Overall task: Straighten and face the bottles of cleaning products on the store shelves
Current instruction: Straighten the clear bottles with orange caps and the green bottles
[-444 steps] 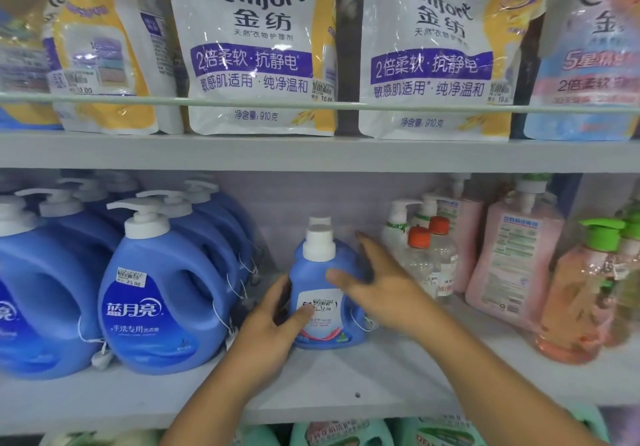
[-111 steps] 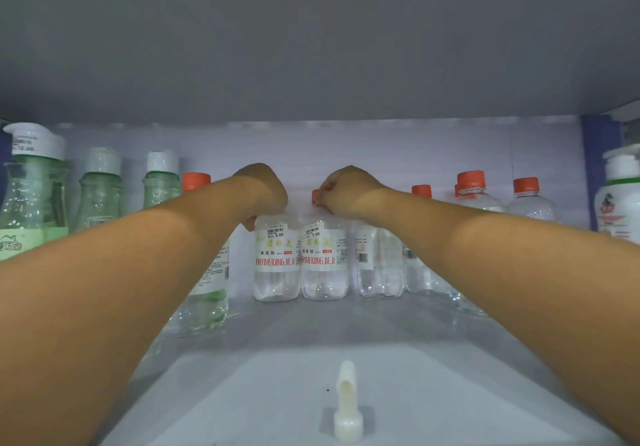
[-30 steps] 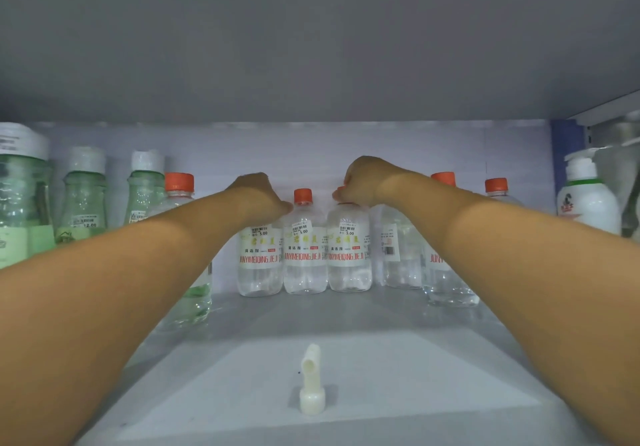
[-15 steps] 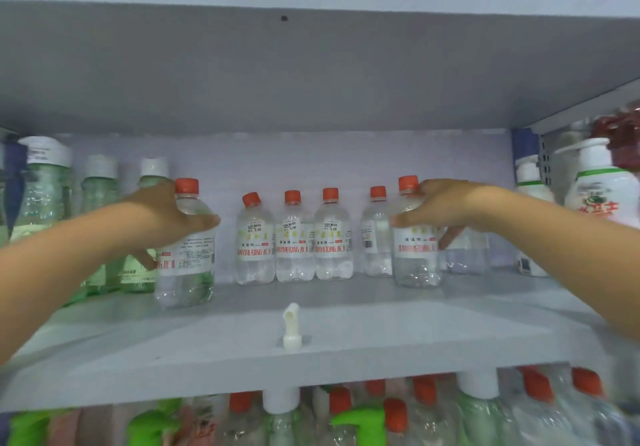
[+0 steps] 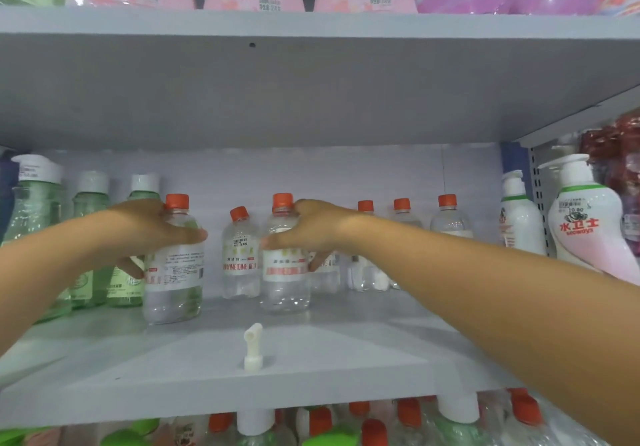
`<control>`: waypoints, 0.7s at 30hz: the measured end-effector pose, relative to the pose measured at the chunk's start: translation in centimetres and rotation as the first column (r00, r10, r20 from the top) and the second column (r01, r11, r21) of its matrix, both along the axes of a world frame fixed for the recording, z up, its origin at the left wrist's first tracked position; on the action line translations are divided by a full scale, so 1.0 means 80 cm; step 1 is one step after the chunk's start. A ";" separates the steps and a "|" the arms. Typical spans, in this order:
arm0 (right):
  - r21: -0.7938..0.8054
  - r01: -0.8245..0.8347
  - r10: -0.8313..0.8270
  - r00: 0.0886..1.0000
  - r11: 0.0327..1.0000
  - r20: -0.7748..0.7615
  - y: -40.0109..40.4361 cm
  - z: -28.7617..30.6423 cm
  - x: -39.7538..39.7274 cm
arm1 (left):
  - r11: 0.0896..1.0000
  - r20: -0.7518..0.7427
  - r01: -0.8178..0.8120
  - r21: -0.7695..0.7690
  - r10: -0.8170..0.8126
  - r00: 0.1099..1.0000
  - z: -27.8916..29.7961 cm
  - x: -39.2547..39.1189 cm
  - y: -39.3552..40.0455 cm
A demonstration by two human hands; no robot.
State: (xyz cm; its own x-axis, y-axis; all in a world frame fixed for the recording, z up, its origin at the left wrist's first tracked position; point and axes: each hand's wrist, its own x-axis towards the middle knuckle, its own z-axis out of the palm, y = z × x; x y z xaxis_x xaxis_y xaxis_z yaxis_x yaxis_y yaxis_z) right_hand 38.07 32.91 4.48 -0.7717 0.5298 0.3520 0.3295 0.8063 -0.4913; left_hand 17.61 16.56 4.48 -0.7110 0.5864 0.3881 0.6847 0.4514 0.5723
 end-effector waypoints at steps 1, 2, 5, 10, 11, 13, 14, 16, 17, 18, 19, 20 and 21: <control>-0.018 -0.031 0.031 0.999 0.999 0.014 -0.003 0.001 -0.005 | 0.995 -0.072 -0.094 -0.035 0.091 0.993 0.005 0.008 0.003; -0.039 -0.073 0.074 0.997 0.997 0.037 -0.004 0.006 -0.006 | 0.981 -0.171 -0.192 -0.040 0.183 0.968 0.011 0.019 0.006; 0.017 -0.063 0.063 0.998 0.998 0.007 0.010 0.038 0.024 | 0.985 -0.411 -0.111 0.135 0.158 0.898 0.032 0.081 0.021; 0.309 0.438 -0.414 0.899 0.844 -0.145 0.096 0.089 0.113 | 0.924 -0.383 0.384 -0.001 -0.355 0.853 0.065 0.197 0.086; 0.337 0.486 -0.474 0.872 0.807 -0.122 0.111 0.090 0.125 | 0.910 -0.377 0.411 -0.053 -0.399 0.836 0.070 0.212 0.106; 0.381 0.516 -0.535 0.843 0.767 -0.065 0.136 0.085 0.139 | 0.885 -0.367 0.441 -0.149 -0.464 0.806 0.077 0.231 0.147; 0.399 0.514 -0.545 0.837 0.759 -0.041 0.146 0.081 0.142 | 0.882 -0.377 0.429 -0.198 -0.472 0.797 0.080 0.236 0.168; 0.419 0.492 -0.542 0.841 0.763 0.000 0.160 0.073 0.144 | 0.893 -0.430 0.339 -0.297 -0.442 0.787 0.081 0.237 0.206; 0.415 0.479 -0.532 0.847 0.774 0.014 0.164 0.069 0.143 | 0.896 -0.457 0.296 -0.332 -0.427 0.780 0.079 0.235 0.223; 0.410 0.468 -0.521 0.854 0.782 0.018 0.169 0.064 0.143 | 0.895 -0.472 0.270 -0.356 -0.421 0.774 0.076 0.231 0.237; 0.403 0.460 -0.510 0.860 0.791 0.019 0.173 0.059 0.142 | 0.890 -0.478 0.258 -0.376 -0.424 0.769 0.073 0.225 0.250; 0.387 0.455 -0.499 0.866 0.802 0.016 0.179 0.055 0.140 | 0.885 -0.474 0.255 -0.390 -0.431 0.768 0.068 0.217 0.262; 0.368 0.453 -0.490 0.872 0.812 0.006 0.183 0.051 0.138 | 0.879 -0.460 0.267 -0.395 -0.440 0.771 0.064 0.208 0.273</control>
